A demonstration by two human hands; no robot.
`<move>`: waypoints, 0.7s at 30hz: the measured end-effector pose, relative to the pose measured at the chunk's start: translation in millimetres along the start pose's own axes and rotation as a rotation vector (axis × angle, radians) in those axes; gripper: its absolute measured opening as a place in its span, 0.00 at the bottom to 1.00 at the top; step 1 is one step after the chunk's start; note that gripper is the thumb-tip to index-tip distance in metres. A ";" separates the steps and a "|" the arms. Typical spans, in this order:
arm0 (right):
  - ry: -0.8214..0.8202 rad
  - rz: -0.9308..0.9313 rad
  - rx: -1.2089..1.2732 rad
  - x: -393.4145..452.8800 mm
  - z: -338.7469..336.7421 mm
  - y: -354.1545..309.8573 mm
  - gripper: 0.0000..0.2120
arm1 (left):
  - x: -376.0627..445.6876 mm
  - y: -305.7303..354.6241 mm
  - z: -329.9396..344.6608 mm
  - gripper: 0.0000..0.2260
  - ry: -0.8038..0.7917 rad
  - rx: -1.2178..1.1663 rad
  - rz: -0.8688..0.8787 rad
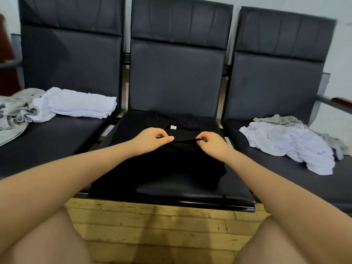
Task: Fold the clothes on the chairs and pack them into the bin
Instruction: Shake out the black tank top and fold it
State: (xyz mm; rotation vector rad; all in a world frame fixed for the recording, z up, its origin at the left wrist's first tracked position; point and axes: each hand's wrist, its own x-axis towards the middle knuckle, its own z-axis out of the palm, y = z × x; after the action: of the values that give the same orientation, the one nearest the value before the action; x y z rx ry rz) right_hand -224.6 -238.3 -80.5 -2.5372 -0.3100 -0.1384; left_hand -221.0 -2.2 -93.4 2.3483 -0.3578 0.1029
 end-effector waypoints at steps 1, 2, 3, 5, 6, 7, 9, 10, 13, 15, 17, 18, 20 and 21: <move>0.014 0.022 0.015 3.2 -5.2 3.7 0.05 | 1.0 -2.6 -6.3 0.07 -0.021 0.037 0.040; 0.013 0.037 0.019 5.7 -8.4 7.8 0.05 | 2.1 -6.0 -11.6 0.05 -0.040 0.073 0.075; 0.003 0.045 0.009 6.6 -10.1 12.1 0.05 | 3.0 -9.3 -15.2 0.04 -0.052 0.105 0.101; -0.020 0.043 -0.053 5.9 -9.9 20.3 0.05 | 5.1 -15.4 -19.5 0.04 -0.061 0.160 0.129; -0.028 0.043 -0.086 4.6 -9.3 24.0 0.06 | 6.0 -18.7 -20.9 0.04 -0.053 0.183 0.139; -0.031 0.040 -0.109 3.5 -9.4 27.2 0.06 | 7.1 -21.9 -22.6 0.04 -0.033 0.202 0.147; -0.034 0.031 -0.127 2.0 -13.1 32.8 0.07 | 7.8 -27.3 -27.6 0.06 0.030 0.210 0.152; -0.047 0.030 -0.128 1.8 -15.2 34.9 0.07 | 7.6 -30.2 -30.3 0.07 0.067 0.200 0.144; -0.149 0.049 -0.171 0.8 -16.5 39.6 0.07 | 7.4 -36.7 -34.6 0.11 0.151 0.224 0.122; -0.174 0.064 -0.131 0.5 -11.9 40.0 0.08 | 6.9 -40.8 -33.7 0.13 0.124 0.211 0.124; -0.077 0.099 0.114 0.8 -10.5 39.2 0.10 | 4.8 -43.7 -33.1 0.12 0.023 0.169 0.136; -0.005 0.125 0.297 0.4 -11.6 38.7 0.10 | 3.7 -45.5 -33.5 0.12 -0.037 0.171 0.140; 0.083 0.160 0.610 -1.4 -15.5 38.7 0.13 | 1.1 -51.1 -36.1 0.14 -0.134 0.196 0.117; 0.084 0.166 0.698 -2.6 -16.3 39.5 0.14 | -0.9 -55.1 -37.8 0.15 -0.160 0.187 0.087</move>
State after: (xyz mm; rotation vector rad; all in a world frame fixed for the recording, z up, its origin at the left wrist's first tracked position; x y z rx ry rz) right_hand -217.7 -279.8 -88.4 -1.8477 -0.0863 -0.0563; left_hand -205.0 61.9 -103.4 2.5335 -0.5497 -0.0116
